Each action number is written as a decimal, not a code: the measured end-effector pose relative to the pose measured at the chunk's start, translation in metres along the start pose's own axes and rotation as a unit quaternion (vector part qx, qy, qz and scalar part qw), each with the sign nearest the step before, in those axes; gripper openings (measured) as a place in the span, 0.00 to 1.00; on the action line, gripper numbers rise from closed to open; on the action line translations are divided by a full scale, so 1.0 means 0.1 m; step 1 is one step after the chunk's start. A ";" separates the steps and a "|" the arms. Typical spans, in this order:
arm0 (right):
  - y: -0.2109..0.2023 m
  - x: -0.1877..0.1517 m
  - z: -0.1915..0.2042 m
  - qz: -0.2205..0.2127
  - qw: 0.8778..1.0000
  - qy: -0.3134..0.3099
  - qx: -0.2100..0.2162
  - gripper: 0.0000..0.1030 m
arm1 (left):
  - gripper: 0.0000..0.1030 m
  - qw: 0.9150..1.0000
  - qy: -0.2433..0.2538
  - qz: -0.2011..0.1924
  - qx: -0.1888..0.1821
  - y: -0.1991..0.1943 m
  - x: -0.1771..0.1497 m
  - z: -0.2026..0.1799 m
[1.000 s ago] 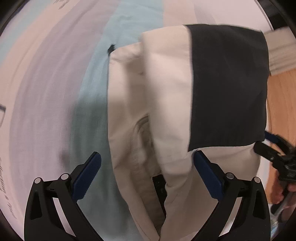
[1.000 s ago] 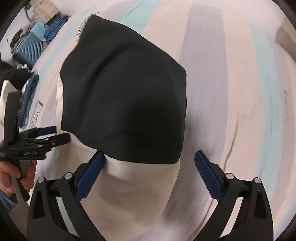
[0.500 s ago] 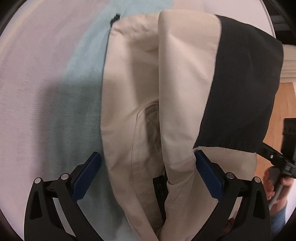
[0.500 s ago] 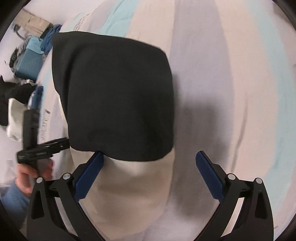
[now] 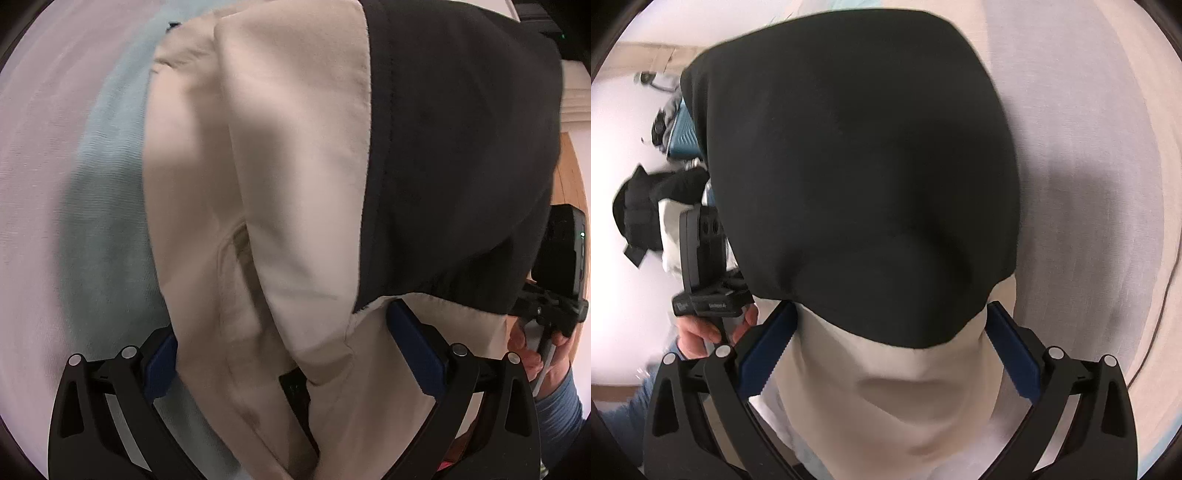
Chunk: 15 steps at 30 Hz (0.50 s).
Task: Fold large clothes
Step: 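Lift the folded jacket with both tools and carry it toward the clothes pile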
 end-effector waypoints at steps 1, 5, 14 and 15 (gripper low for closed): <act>0.03 0.01 -0.01 0.002 1.000 0.003 0.001 0.94 | 0.95 1.000 -0.007 0.000 -0.005 0.03 0.01 0.01; 0.09 -0.02 -0.08 0.000 1.000 0.001 0.007 0.94 | 0.95 1.000 -0.006 0.000 -0.004 0.13 0.05 0.01; 0.06 -0.07 -0.03 -0.015 1.000 0.009 0.000 0.72 | 0.70 1.000 -0.015 -0.009 -0.004 0.13 0.01 -0.14; 0.07 -0.08 0.04 -0.019 1.000 0.009 -0.001 0.62 | 0.60 1.000 -0.013 -0.008 -0.011 0.14 0.02 -0.17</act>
Point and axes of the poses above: each gripper's, at about its wrist camera, not at the fingertips, and y roughly the way its jaws point, z to its left, x to its top, the point moved 6 cm from there along y, roughly the way its jaws point, and after that the axes turned 13 degrees about -z, right-handed, at the moved point
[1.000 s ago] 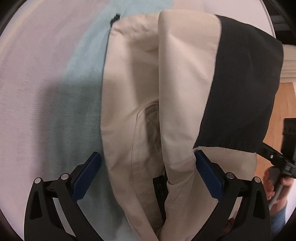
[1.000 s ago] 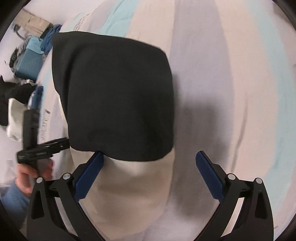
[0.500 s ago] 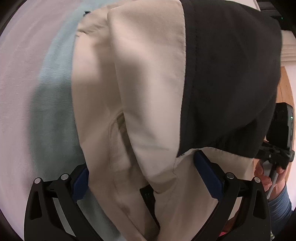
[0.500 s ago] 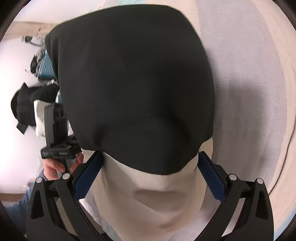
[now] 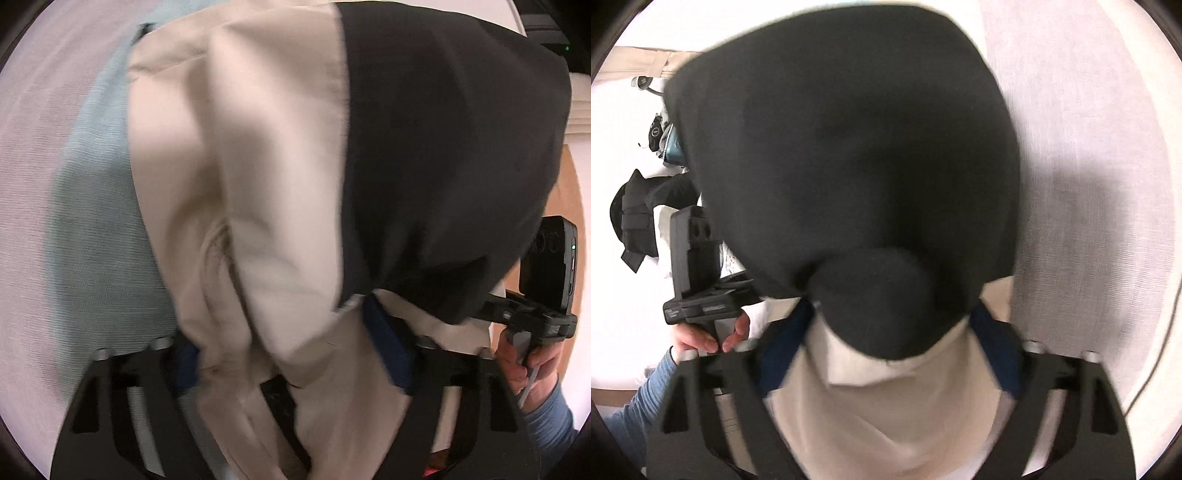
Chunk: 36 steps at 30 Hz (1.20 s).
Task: Fold large clothes
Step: 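Lift the folded jacket with both tools and carry it toward the clothes pile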
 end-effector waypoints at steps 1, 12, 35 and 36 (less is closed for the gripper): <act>-0.04 0.00 0.00 -0.005 1.000 0.000 0.000 0.57 | 0.57 1.000 0.004 0.000 0.001 -0.03 0.00 -0.07; -0.26 -0.01 0.19 -0.048 0.999 -0.007 0.008 0.38 | 0.29 0.998 0.058 -0.021 0.020 -0.31 -0.12 -0.31; -1.12 0.04 1.00 -0.116 0.990 -0.072 0.040 0.28 | 0.25 0.986 0.121 -0.087 0.074 -1.16 -0.35 -0.92; -1.16 0.04 1.05 -0.118 0.989 -0.079 0.044 0.28 | 0.25 0.985 0.120 -0.093 0.080 -1.23 -0.36 -0.94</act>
Point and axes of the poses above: each gripper's, at about its wrist camera, not at the fingertips, and y roughly the way its jaws point, z to its left, x to its top, the point moved 6 cm from there along y, roughly the way its jaws point, and after that the axes turned 13 degrees about -z, right-handed, at the moved point
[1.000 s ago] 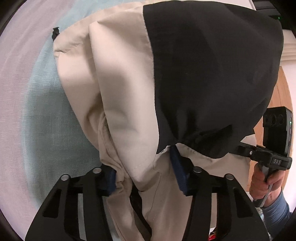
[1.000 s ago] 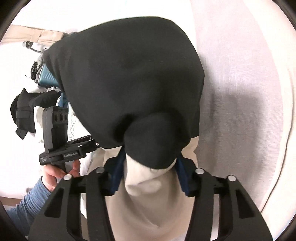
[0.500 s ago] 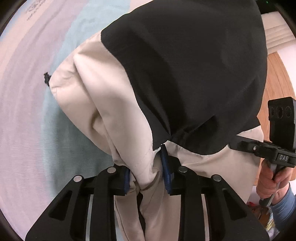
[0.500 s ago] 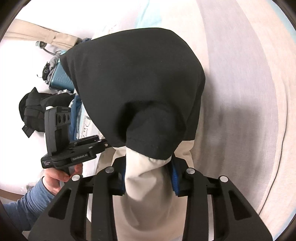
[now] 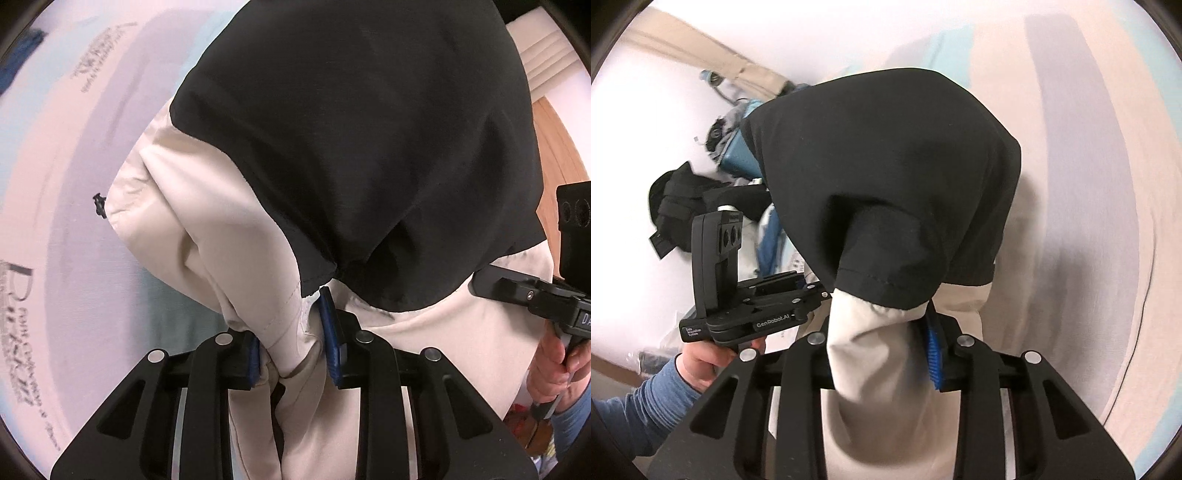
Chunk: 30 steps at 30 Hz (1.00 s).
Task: Fold large clothes
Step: 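Lift the folded jacket with both tools and carry it toward the clothes pile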
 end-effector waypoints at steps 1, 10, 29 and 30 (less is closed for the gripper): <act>-0.03 0.03 0.09 -0.002 1.000 -0.011 0.007 0.28 | 0.25 1.000 0.000 -0.005 0.006 -0.09 0.01 0.00; -0.19 0.20 1.04 -0.026 0.996 -0.061 0.051 0.28 | 0.25 0.997 0.000 -0.057 0.062 -1.04 0.25 0.18; 1.06 0.63 5.04 -0.077 0.972 -0.126 0.180 0.28 | 0.25 0.969 0.000 -0.126 0.213 -4.05 1.10 2.63; 1.16 0.65 5.24 -0.078 0.971 -0.127 0.186 0.28 | 0.24 0.967 -0.005 -0.130 0.221 -4.21 1.15 2.80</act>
Point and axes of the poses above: each gripper's, at about its wrist camera, not at the fingertips, and y roughly the way its jaws point, z to its left, x to its top, the point moved 6 cm from there along y, roughly the way its jaws point, and after that the axes turned 13 degrees about -z, right-handed, at the moved point
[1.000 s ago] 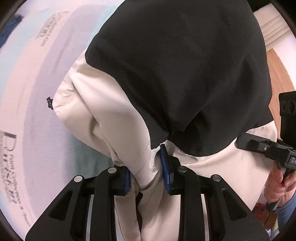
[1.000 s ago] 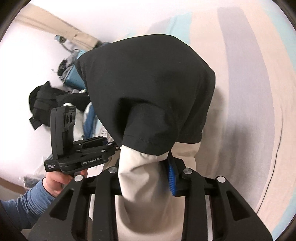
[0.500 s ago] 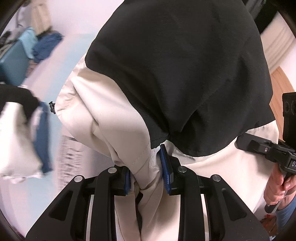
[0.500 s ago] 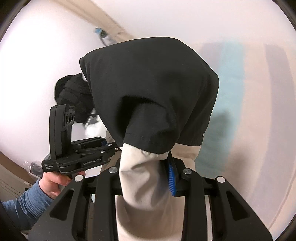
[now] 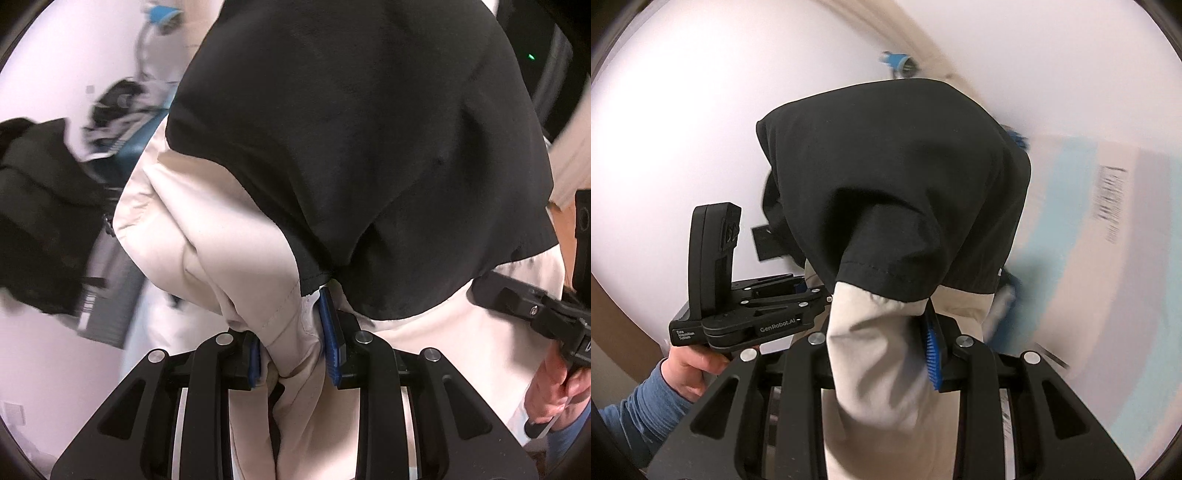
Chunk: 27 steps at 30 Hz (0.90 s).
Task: Fold large clothes
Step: 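Lift the folded jacket with both tools and carry it toward the clothes pile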
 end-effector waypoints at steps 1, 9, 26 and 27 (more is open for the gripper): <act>0.17 0.03 0.14 0.000 1.000 0.002 0.008 0.28 | 0.24 1.000 -0.001 -0.001 0.007 -0.06 0.10 0.15; 1.44 -0.21 0.26 0.040 0.998 0.050 0.011 0.28 | 0.24 0.999 -0.029 0.028 0.026 0.31 0.07 1.36; 2.69 -0.96 -1.00 0.140 0.978 0.017 -0.156 0.29 | 0.28 0.994 -0.065 0.088 0.010 2.03 -0.91 1.75; 2.70 -0.99 -1.03 0.140 0.978 0.015 -0.156 0.29 | 0.29 0.994 -0.064 0.090 0.009 2.09 -0.95 1.76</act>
Point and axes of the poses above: each gripper's, at about its wrist camera, not at the fingertips, and y roughly the way its jaws point, z to its left, x to its top, the point moved 6 cm from there along y, roughly the way its jaws point, and after that the axes turned 13 degrees about -z, right-handed, at the moved point
